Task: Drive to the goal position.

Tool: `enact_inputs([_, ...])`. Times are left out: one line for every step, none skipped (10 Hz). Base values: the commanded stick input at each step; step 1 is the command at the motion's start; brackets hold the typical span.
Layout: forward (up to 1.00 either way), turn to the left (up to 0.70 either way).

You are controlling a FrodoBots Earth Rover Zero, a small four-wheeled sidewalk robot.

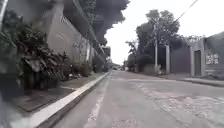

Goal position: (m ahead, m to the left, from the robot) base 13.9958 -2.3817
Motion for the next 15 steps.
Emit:
enact_inputs([0.70,-0.34])
enact_inputs([0.70,-0.18])
enact_inputs([0.70,-0.04])
enact_inputs([0.70,0.00])
enact_inputs([0.70,0.00])
enact_inputs([0.70,0.00])
enact_inputs([0.70,0.00])
enact_inputs([0.70,0.00])
enact_inputs([0.70,0.00])
enact_inputs([0.70,0.00])
enact_inputs([0.70,0.00])
enact_inputs([0.70,0.00])
enact_inputs([0.70,0.00])
enact_inputs([0.70,0.00])
enact_inputs([0.70,0.00])
